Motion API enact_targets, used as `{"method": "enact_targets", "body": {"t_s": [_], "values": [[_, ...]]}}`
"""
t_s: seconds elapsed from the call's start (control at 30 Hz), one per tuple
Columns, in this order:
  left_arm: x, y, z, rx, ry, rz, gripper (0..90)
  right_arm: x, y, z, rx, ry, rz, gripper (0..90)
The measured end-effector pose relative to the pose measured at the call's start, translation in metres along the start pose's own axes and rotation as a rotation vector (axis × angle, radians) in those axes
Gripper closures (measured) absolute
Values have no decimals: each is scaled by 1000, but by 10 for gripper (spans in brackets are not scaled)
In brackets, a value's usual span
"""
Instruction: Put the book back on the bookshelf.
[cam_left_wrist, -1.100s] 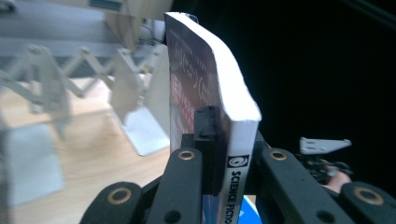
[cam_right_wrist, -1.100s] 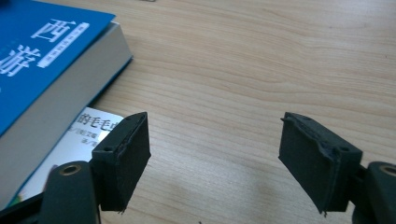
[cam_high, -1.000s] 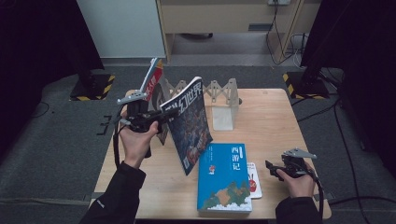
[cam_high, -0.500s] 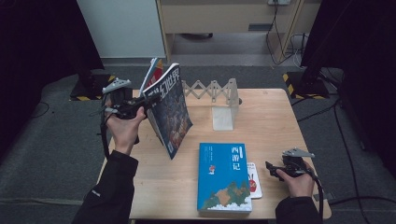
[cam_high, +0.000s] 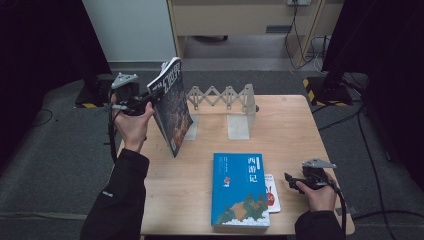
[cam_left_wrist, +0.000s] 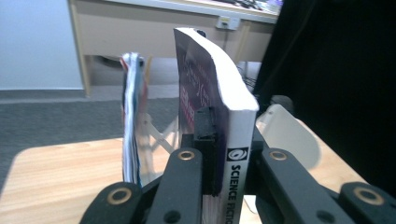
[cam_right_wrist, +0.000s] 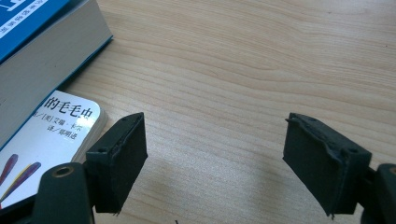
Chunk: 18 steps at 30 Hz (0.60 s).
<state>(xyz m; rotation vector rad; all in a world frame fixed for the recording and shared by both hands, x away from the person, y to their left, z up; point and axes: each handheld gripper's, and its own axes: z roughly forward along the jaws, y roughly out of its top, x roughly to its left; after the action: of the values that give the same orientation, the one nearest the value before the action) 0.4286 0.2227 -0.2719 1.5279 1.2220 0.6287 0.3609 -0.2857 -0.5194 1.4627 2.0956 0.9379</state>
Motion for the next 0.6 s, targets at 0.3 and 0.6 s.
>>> {"method": "enact_targets", "body": {"t_s": [0.3, 0.6], "values": [[-1, -1, 24, -16, 57, -9, 819, -1, 1, 0, -6, -5, -5, 212], [-7, -8, 46, -11, 90, -6, 819, 0, 1, 1, -6, 0, -13, 213]]}}
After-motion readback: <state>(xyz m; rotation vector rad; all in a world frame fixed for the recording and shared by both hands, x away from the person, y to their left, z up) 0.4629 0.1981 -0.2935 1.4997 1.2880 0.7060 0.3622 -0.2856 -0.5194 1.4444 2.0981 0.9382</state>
